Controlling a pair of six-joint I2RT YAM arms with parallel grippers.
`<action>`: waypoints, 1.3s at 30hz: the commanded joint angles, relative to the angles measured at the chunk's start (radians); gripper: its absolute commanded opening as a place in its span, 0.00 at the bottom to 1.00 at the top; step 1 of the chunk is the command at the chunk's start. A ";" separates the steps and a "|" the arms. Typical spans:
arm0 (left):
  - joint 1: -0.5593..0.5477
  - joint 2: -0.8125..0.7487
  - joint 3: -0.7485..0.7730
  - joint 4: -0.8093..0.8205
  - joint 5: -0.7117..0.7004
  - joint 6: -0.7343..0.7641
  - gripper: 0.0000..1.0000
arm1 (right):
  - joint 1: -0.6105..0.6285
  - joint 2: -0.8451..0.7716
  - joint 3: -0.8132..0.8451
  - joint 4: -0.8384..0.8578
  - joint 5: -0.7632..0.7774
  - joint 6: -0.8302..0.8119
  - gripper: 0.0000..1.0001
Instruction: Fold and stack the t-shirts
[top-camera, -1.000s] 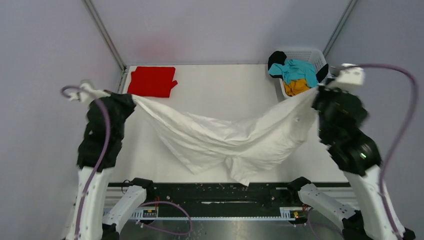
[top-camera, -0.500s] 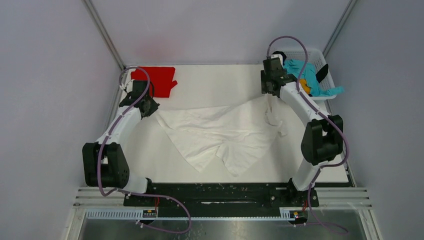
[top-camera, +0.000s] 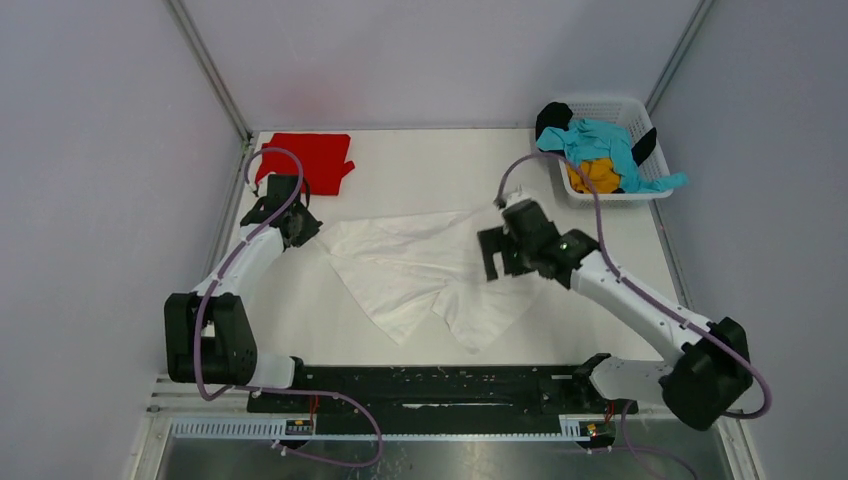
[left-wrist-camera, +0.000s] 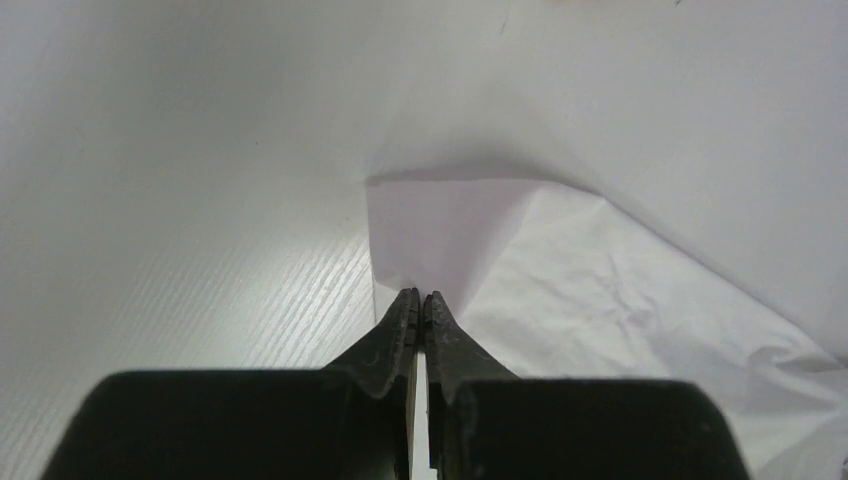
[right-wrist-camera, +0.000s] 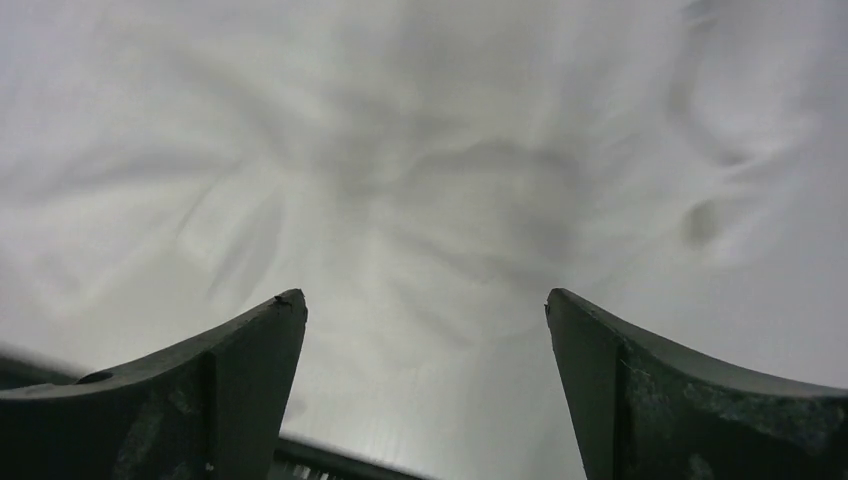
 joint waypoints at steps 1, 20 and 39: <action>0.005 -0.065 -0.044 0.054 0.047 0.021 0.00 | 0.261 -0.081 -0.201 0.010 -0.180 0.179 0.96; 0.005 -0.134 -0.127 0.097 0.049 0.051 0.00 | 0.597 0.300 -0.202 0.000 0.037 0.416 0.60; 0.004 -0.226 -0.045 0.024 0.048 0.026 0.00 | 0.320 -0.048 -0.161 -0.047 0.310 0.292 0.00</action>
